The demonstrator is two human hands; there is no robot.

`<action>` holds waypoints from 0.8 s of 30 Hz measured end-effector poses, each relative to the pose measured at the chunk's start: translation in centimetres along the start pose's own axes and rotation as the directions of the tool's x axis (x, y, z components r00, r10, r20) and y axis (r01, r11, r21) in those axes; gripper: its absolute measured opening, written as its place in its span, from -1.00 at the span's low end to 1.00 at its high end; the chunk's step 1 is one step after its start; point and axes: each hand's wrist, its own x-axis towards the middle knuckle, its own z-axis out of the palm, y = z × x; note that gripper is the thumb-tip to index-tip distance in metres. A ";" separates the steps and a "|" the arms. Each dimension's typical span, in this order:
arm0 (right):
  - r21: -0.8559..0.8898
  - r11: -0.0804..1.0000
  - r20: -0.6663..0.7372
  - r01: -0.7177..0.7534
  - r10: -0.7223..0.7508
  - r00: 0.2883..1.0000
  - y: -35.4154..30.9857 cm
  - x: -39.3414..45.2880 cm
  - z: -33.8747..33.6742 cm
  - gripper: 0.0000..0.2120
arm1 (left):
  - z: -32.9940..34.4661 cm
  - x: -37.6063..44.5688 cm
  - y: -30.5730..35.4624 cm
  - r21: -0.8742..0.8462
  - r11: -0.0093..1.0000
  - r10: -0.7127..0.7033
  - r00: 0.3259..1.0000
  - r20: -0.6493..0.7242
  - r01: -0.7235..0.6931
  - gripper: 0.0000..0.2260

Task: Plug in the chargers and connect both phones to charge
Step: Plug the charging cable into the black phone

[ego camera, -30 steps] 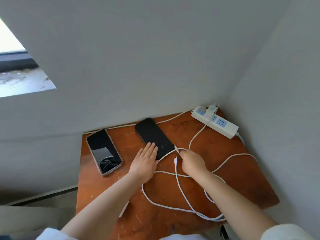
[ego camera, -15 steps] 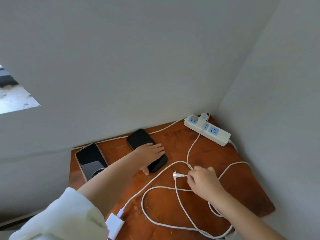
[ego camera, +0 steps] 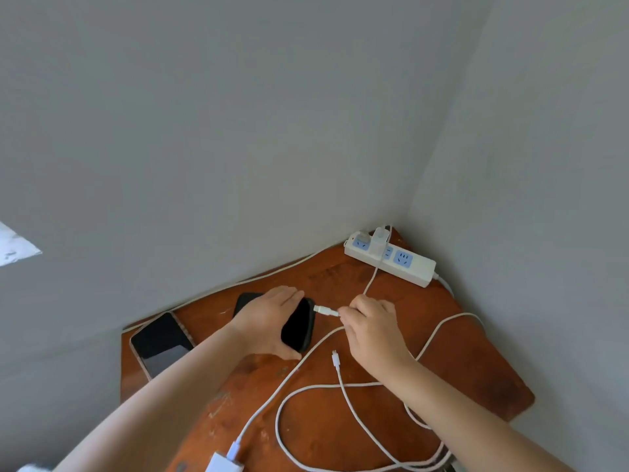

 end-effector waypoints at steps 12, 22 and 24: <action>0.013 0.982 0.016 0.190 -0.190 0.982 -1.1 2.0 -2.3 -0.82 | -0.3 -4.0 1.4 -0.356 0.919 -0.280 0.915 -0.290 0.168 -0.06; -0.159 0.967 -0.077 0.199 -0.213 0.974 -1.1 1.2 -2.1 -0.86 | 1.0 -4.8 2.1 -0.350 0.935 -0.198 0.908 -0.370 0.062 -0.15; -0.173 0.964 -0.066 0.202 -0.216 0.974 -0.9 1.0 -2.3 -0.86 | 1.1 -4.7 2.2 -0.338 0.940 -0.181 0.915 -0.361 0.053 -0.15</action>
